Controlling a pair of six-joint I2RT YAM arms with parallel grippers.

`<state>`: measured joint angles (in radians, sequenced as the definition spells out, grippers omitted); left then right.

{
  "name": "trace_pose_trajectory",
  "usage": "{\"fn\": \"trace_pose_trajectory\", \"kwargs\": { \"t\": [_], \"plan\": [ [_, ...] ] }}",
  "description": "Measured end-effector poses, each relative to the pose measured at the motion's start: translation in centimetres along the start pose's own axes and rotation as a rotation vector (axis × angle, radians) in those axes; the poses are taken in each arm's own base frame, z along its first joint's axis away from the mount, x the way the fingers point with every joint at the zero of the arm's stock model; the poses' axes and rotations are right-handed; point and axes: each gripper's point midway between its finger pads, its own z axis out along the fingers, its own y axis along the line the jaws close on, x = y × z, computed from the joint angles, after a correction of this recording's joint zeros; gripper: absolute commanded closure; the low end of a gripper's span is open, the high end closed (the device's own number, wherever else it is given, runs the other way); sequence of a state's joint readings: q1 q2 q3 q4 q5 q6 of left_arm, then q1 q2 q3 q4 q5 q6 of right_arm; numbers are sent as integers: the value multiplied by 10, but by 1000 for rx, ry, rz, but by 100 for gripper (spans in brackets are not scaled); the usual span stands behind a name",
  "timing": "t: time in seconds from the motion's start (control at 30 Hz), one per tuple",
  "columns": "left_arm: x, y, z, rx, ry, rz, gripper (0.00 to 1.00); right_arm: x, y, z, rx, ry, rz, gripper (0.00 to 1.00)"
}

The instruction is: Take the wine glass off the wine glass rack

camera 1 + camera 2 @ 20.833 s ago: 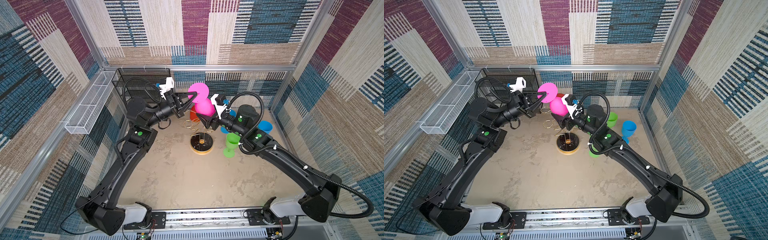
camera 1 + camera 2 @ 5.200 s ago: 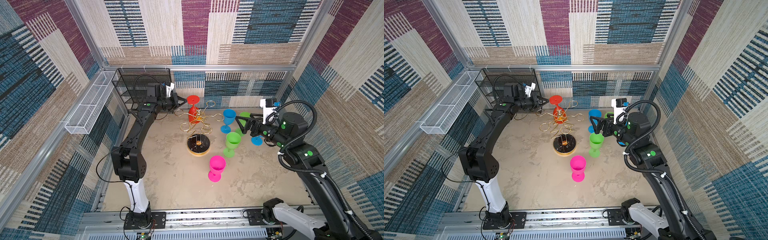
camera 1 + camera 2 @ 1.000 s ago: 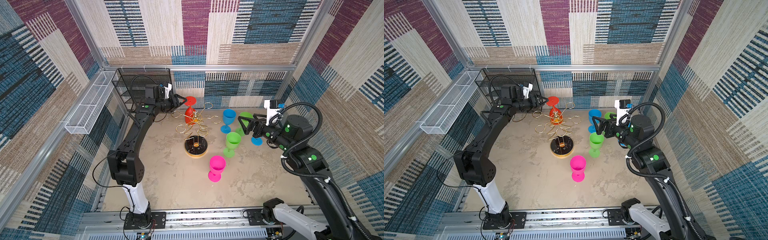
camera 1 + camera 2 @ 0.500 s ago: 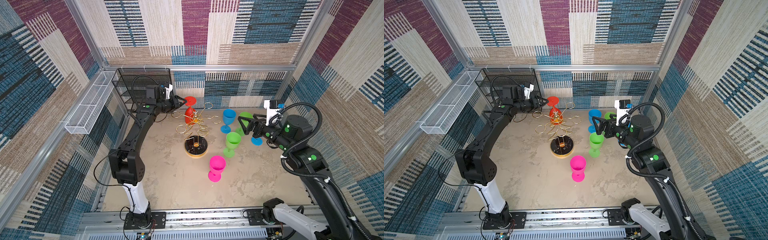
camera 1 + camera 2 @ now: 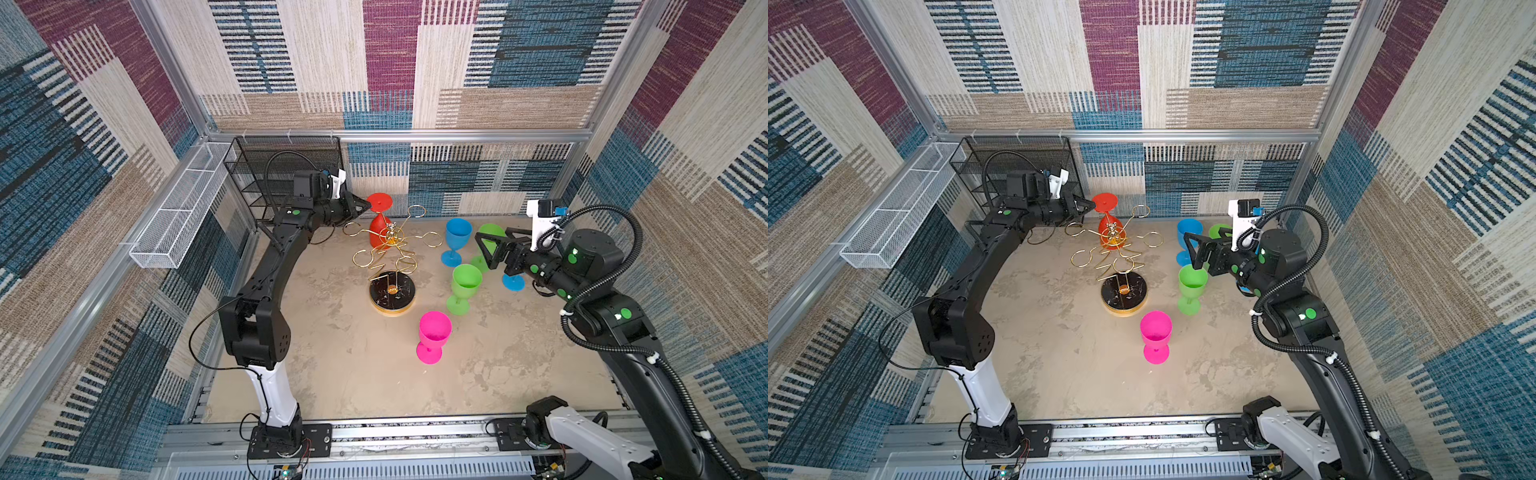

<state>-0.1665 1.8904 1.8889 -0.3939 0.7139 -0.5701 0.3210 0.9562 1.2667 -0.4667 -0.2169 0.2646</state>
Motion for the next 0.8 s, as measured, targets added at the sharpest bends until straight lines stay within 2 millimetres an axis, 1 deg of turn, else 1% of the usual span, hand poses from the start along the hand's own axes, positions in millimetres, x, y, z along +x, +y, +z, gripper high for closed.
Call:
{"fn": "trace_pose_trajectory", "kwargs": {
  "t": [0.13,0.6,0.67,0.7,0.8],
  "plan": [
    [-1,-1,0,2,-1,0,90,0,0,0,0,0,0,1],
    [-2,-9,-2,30,3,-12,99,0,0,0,-1,-2,0,1],
    [-3,-11,-3,36,4,-15,98,-1,1,-1,-2,-5,-1,1],
    [-3,-12,-3,38,5,-16,95,-1,1,-1,-2,-6,-1,1],
    [-3,-14,-4,49,9,-21,89,-1,1,-1,-3,-7,-1,1]
  ]
}}
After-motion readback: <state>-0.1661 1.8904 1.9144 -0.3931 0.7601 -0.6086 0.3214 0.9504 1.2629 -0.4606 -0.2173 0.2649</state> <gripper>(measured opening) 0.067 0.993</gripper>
